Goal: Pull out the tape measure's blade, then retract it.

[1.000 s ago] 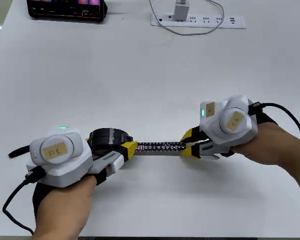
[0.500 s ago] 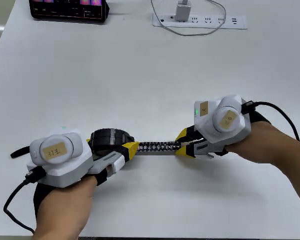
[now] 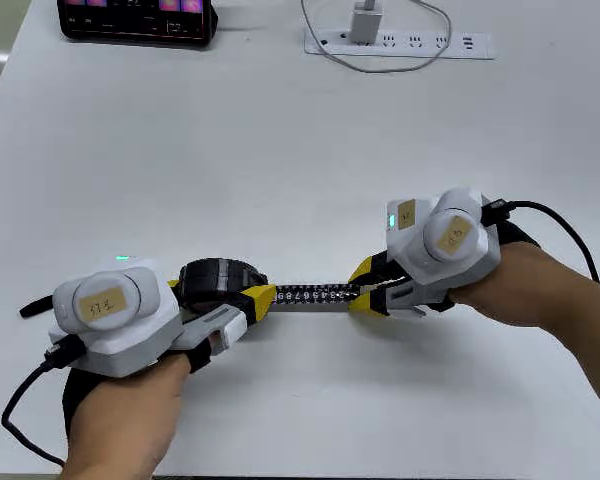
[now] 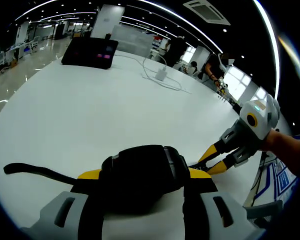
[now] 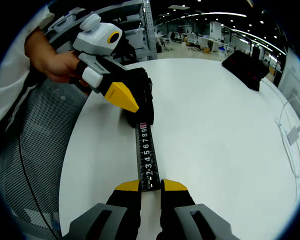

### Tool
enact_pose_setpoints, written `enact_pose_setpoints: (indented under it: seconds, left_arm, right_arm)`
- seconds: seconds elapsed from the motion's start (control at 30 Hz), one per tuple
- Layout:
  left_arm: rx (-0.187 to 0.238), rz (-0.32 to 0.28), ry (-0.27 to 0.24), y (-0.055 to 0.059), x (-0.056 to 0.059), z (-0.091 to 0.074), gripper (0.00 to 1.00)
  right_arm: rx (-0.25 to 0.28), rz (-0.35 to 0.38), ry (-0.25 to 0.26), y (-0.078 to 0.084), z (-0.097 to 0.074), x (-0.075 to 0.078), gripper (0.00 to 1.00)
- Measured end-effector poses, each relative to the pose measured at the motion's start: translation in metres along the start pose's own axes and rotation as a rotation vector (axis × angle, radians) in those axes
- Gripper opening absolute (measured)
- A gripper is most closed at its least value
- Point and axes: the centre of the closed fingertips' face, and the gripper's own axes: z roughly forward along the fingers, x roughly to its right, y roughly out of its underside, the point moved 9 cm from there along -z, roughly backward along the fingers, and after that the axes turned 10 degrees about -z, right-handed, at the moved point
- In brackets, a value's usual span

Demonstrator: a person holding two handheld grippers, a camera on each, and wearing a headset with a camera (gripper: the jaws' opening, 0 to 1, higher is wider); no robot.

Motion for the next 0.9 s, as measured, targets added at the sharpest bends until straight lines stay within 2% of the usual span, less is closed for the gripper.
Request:
enact_pose_setpoints:
  seconds: [0.2, 0.37, 0.43, 0.9]
  left_arm:
    - [-0.003, 0.007, 0.002, 0.000, -0.001, 0.000, 0.59]
    - [-0.005, 0.016, 0.003, 0.000, -0.001, 0.001, 0.59]
    - [-0.004, 0.016, 0.004, 0.000, -0.001, 0.001, 0.59]
    - [-0.008, 0.009, 0.019, 0.000, -0.002, 0.000, 0.59]
  right_arm:
    - [-0.002, 0.001, -0.008, -0.001, 0.000, -0.001, 0.10]
    - [0.021, 0.012, -0.012, -0.006, 0.000, -0.003, 0.10]
    - [0.011, 0.006, -0.013, -0.006, 0.001, -0.003, 0.10]
    - [0.055, 0.025, -0.018, -0.019, 0.012, -0.001, 0.10]
